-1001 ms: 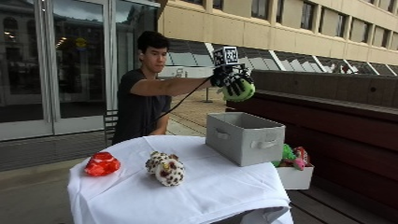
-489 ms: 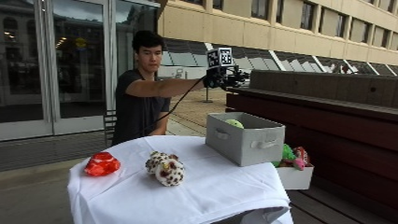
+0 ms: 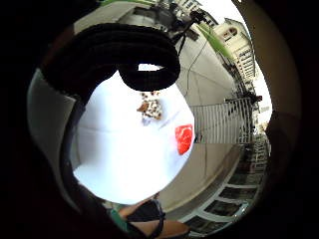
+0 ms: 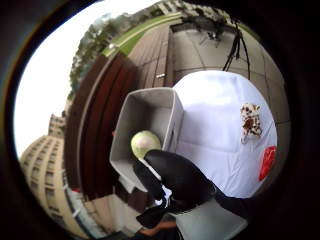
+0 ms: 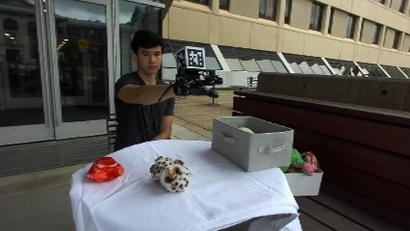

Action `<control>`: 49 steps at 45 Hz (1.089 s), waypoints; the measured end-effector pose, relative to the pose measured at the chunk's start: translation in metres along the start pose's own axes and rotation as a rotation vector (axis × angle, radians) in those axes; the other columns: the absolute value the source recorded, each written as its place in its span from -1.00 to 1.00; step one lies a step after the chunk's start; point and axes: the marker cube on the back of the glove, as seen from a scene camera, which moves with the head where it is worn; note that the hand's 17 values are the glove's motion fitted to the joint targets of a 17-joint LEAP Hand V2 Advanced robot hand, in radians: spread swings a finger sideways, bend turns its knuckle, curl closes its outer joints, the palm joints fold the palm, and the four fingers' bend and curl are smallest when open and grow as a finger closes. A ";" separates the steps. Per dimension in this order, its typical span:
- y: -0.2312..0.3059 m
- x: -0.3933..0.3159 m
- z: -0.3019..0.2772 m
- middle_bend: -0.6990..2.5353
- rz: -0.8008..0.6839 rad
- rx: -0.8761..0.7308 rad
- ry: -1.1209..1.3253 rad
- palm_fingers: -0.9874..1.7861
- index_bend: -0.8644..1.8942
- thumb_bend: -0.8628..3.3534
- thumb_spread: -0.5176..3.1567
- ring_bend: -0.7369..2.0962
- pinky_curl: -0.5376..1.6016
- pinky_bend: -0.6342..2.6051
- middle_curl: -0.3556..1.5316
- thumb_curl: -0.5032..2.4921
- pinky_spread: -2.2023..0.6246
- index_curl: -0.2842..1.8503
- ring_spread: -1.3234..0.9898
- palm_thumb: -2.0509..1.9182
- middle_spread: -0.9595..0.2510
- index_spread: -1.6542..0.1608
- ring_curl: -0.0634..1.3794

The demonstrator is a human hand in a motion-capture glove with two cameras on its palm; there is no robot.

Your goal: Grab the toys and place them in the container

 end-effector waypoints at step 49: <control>-0.033 0.157 0.275 -0.49 0.026 -0.252 -0.017 -0.26 -0.25 -0.54 -0.12 -0.09 -0.15 0.26 -0.27 -0.46 0.53 -0.56 0.12 0.16 0.53 0.45 -0.52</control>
